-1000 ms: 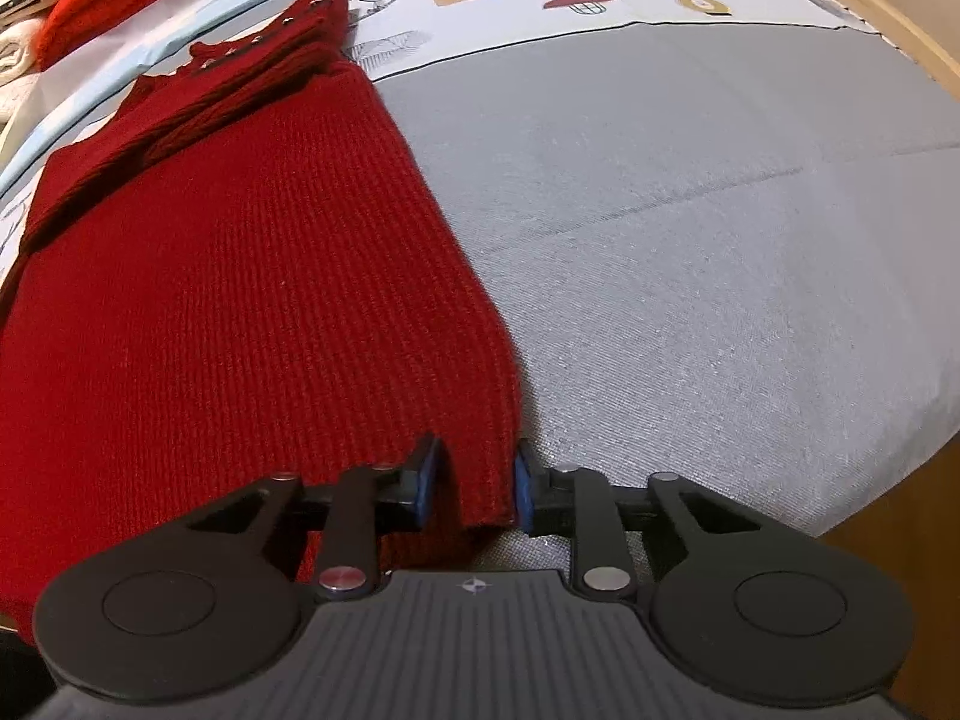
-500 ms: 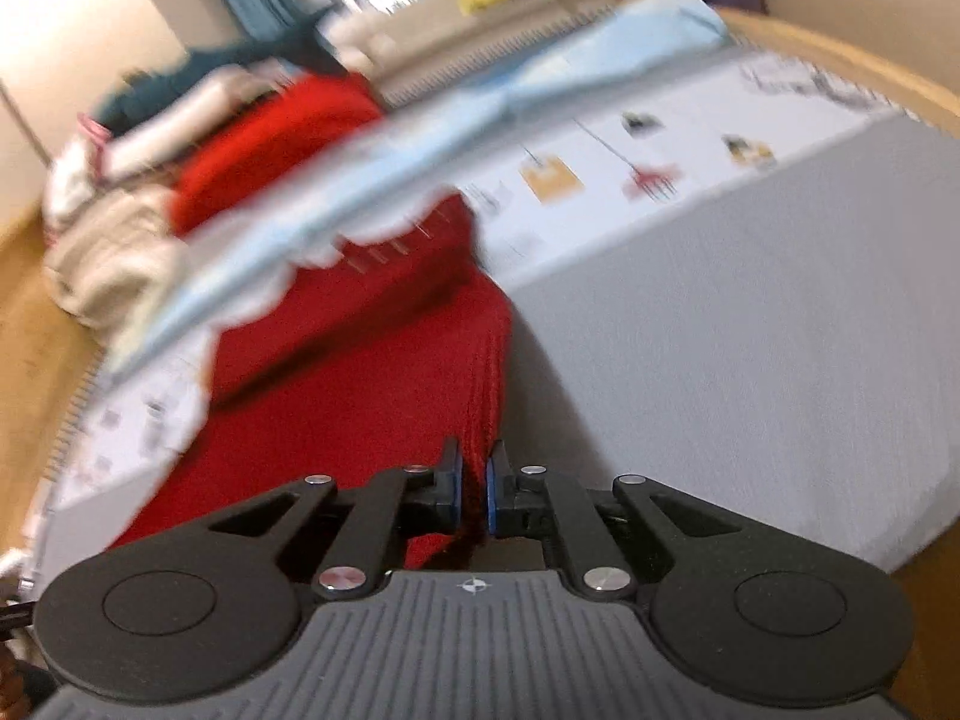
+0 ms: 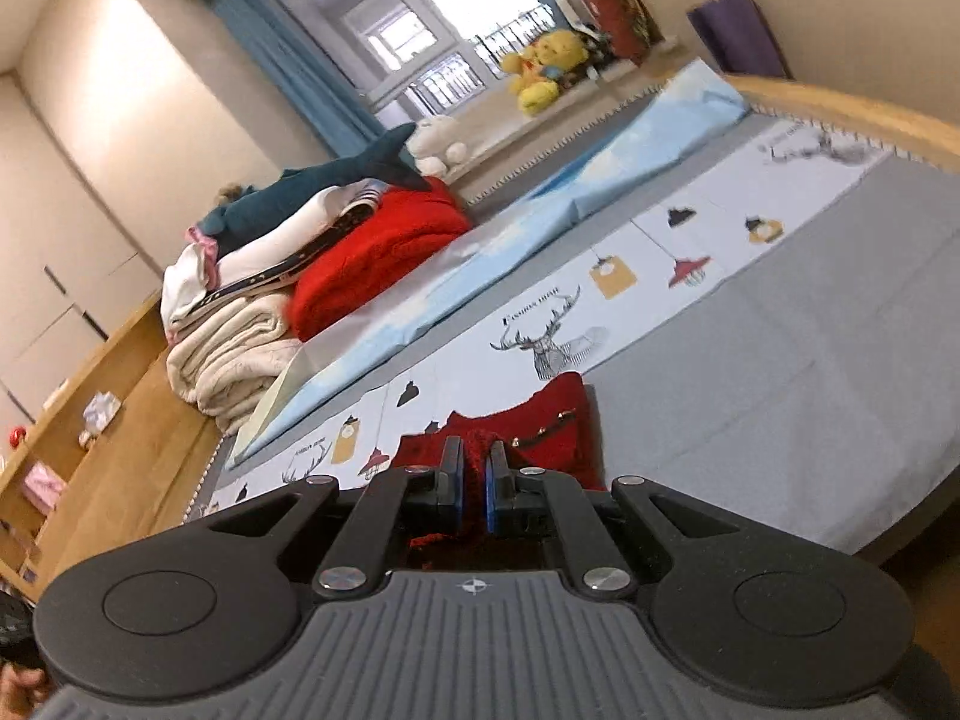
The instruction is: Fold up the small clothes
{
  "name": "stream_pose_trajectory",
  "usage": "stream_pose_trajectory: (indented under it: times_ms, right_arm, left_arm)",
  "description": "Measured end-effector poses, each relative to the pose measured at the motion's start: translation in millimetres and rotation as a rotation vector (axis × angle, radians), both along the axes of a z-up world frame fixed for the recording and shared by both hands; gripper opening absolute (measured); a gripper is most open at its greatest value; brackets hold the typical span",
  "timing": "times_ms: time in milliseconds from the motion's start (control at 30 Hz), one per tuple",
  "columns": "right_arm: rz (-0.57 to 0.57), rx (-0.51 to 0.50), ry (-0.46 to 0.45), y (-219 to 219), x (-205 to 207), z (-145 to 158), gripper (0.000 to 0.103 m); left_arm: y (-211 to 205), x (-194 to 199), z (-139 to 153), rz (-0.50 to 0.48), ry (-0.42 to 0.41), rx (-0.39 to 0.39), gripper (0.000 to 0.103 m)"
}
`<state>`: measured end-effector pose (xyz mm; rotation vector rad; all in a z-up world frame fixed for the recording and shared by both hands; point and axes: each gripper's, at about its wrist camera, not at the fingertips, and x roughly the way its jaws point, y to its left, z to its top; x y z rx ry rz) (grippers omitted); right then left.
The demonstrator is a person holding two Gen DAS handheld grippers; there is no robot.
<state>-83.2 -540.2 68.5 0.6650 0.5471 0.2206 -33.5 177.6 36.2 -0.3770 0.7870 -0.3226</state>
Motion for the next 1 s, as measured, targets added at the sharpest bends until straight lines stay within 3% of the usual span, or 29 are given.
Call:
stream_pose_trajectory:
  times_ms: [133,233,300,333,400,467,533,567,633,700,833,1000]
  right_arm:
    - [-0.012,-0.025,0.104,5,66,-21,0.006]
    - [-0.043,-0.051,0.223,8,139,-48,0.007]
    - [-0.066,-0.065,0.274,9,182,-65,0.014]
    - [-0.100,-0.097,0.278,11,196,-69,0.015]
    - [-0.150,-0.154,0.276,11,213,-82,0.029]
    - [-0.158,-0.131,0.322,10,216,-107,0.036]
    - [-0.126,-0.050,0.433,10,220,-129,0.036]
    - [-0.108,-0.024,0.429,13,219,-135,0.039]
    - [-0.054,-0.066,0.449,23,225,-145,0.047]
    - [-0.018,-0.130,0.514,32,233,-158,0.048]
    - [-0.001,-0.102,0.556,38,247,-172,0.048]
    - [0.002,-0.113,0.587,41,259,-180,0.048]
  left_arm:
    - [-9,99,-35,0.029,0.081,0.089,0.009]
    - [-9,165,-59,0.062,0.127,0.096,0.013]
    - [-1,191,-72,0.116,0.139,0.077,0.017]
    - [4,197,-80,0.138,0.133,0.071,0.029]
    - [14,198,-106,0.171,0.155,0.008,0.041]
    - [16,202,-136,0.197,0.337,0.011,0.040]
    - [15,205,-144,0.199,0.331,0.020,0.044]
    - [14,209,-148,0.183,0.337,0.026,0.045]
    - [11,218,-155,0.171,0.365,0.031,0.047]
    - [9,223,-164,0.170,0.403,0.033,0.051]
    - [4,231,-174,0.174,0.435,0.039,0.058]
    - [-1,238,-182,0.232,0.481,-0.027,0.058]
